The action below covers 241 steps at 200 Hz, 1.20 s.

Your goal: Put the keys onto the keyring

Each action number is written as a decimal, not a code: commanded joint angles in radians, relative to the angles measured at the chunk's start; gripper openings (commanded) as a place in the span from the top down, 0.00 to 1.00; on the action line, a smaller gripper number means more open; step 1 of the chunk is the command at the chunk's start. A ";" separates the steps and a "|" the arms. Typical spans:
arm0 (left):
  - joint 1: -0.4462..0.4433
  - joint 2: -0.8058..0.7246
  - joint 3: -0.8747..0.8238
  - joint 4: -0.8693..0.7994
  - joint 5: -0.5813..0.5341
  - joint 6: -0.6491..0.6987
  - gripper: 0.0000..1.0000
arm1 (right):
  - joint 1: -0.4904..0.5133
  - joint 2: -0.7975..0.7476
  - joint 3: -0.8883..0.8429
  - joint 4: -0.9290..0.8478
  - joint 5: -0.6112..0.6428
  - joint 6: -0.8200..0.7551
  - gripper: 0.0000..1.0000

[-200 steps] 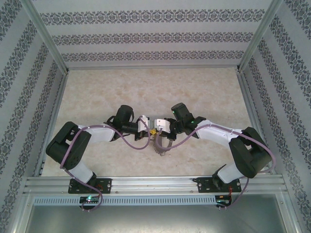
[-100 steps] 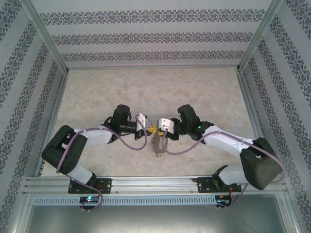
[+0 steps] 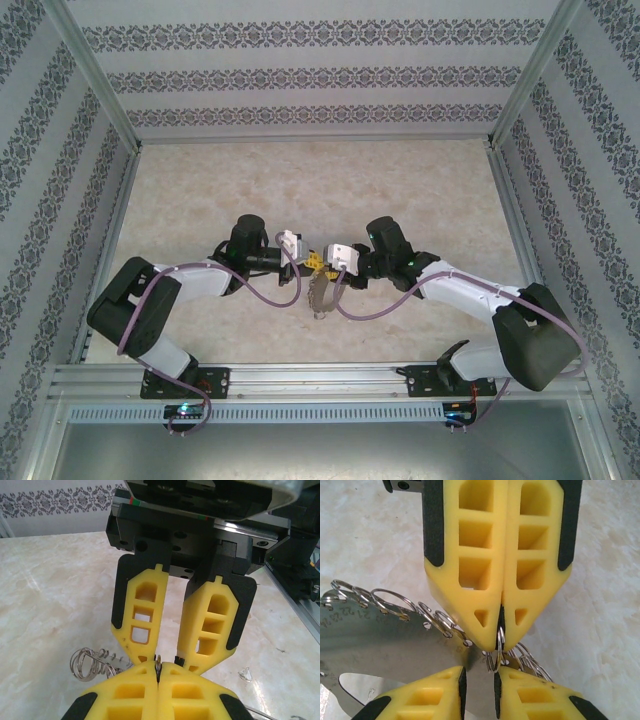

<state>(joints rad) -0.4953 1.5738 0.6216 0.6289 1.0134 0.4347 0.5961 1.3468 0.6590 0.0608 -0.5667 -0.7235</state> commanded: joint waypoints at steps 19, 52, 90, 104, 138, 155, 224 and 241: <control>0.007 0.015 -0.001 0.099 0.054 -0.041 1.00 | -0.019 -0.035 -0.030 0.081 -0.033 0.042 0.77; 0.005 0.022 0.000 0.115 0.054 -0.053 1.00 | -0.020 -0.025 -0.027 0.095 -0.051 0.053 0.77; 0.003 0.028 0.000 0.140 0.043 -0.072 1.00 | -0.016 -0.005 -0.021 0.101 -0.057 0.062 0.78; 0.001 0.030 -0.002 0.156 0.038 -0.084 1.00 | -0.013 -0.002 -0.022 0.104 -0.052 0.064 0.79; -0.002 0.036 -0.003 0.176 0.034 -0.098 1.00 | -0.003 0.003 -0.025 0.115 -0.037 0.074 0.89; -0.007 0.049 -0.002 0.188 0.034 -0.103 1.00 | 0.001 0.005 -0.031 0.134 -0.032 0.084 1.00; 0.039 -0.065 -0.033 0.024 -0.131 -0.078 0.57 | 0.033 0.002 -0.008 0.048 0.183 0.056 1.00; 0.050 -0.132 -0.037 -0.064 -0.245 -0.091 0.56 | 0.049 -0.001 0.008 0.010 0.243 0.018 1.00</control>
<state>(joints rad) -0.4671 1.5360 0.5964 0.6735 0.9001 0.3538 0.6266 1.3472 0.6331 0.1345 -0.4301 -0.6579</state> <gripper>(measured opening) 0.434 0.039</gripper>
